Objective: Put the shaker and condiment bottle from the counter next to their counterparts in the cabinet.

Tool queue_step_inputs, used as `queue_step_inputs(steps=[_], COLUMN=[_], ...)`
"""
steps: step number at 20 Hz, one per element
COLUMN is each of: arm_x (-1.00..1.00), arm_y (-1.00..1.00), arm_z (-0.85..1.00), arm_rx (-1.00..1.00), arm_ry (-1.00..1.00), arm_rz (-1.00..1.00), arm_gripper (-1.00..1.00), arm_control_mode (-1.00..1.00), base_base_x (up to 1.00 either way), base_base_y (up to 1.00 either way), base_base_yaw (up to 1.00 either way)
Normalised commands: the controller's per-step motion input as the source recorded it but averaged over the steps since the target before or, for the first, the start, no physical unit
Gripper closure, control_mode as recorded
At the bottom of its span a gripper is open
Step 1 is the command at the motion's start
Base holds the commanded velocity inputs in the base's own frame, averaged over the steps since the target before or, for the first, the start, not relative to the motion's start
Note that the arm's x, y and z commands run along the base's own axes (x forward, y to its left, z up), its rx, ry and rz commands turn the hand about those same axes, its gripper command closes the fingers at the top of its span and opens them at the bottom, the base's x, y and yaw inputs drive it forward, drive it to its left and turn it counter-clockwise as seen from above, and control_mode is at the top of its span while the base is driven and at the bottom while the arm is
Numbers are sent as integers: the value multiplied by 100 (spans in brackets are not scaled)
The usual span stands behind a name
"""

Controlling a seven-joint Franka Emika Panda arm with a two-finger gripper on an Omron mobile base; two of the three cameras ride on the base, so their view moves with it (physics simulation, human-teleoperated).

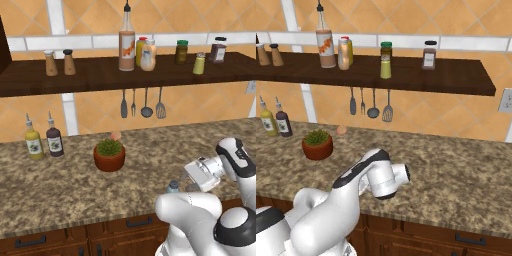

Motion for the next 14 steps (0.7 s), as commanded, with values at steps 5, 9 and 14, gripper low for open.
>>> queue_step_inputs(steps=[5,9,14], arm_x=[10,12,8], arm_y=[6,1,0], arm_z=[-14,-11,-7], arm_rx=[0,1,2], arm_ry=[0,0,0], arm_rz=[0,0,0], arm_gripper=[-100,-100,-100], arm_control_mode=[-100,-100,-100], base_base_x=[0,0,0], base_base_y=[0,0,0], base_base_yaw=[0,0,0])
